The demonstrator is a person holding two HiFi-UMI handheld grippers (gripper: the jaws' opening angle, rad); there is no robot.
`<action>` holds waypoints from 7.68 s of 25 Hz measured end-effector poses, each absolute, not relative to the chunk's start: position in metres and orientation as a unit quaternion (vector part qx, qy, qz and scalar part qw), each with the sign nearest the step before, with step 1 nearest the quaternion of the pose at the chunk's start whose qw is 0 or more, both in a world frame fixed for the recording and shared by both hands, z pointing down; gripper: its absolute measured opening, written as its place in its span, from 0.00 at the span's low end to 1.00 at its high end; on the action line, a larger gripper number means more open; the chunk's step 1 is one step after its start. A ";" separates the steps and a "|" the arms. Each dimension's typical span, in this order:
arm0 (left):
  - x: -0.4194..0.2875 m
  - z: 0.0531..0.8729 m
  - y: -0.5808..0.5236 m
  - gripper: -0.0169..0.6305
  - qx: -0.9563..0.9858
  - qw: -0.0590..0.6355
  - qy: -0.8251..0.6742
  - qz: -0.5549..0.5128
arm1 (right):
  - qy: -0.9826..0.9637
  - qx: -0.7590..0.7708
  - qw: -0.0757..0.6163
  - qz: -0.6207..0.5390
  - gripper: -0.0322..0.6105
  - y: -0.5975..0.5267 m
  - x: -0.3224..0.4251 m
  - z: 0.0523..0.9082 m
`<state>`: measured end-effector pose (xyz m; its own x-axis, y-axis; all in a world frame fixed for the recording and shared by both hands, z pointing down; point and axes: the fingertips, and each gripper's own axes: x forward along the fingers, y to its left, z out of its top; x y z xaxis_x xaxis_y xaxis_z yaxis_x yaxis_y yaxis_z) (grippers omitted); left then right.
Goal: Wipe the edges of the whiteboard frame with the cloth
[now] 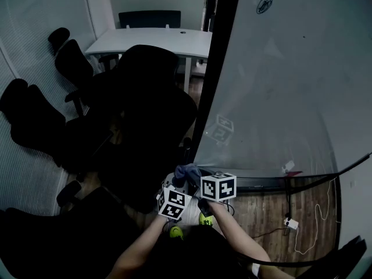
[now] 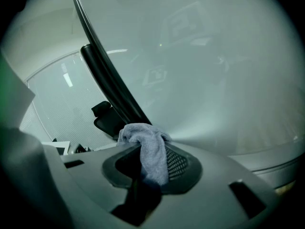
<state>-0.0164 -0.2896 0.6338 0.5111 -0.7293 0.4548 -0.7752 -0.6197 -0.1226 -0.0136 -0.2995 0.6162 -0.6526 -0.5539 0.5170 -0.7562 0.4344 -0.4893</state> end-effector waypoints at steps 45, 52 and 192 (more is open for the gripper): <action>-0.008 0.495 -0.295 0.05 0.873 -0.080 -0.409 0.253 | -0.879 0.390 0.059 0.269 0.21 -0.307 -0.011 0.474; -0.006 0.470 -0.297 0.05 0.874 -0.097 -0.411 0.242 | -0.888 0.392 0.060 0.234 0.21 -0.308 -0.010 0.448; -0.006 0.010 -0.319 0.05 0.739 -0.441 -0.432 0.270 | -0.791 0.469 0.168 -0.356 0.21 -0.309 -0.027 -0.038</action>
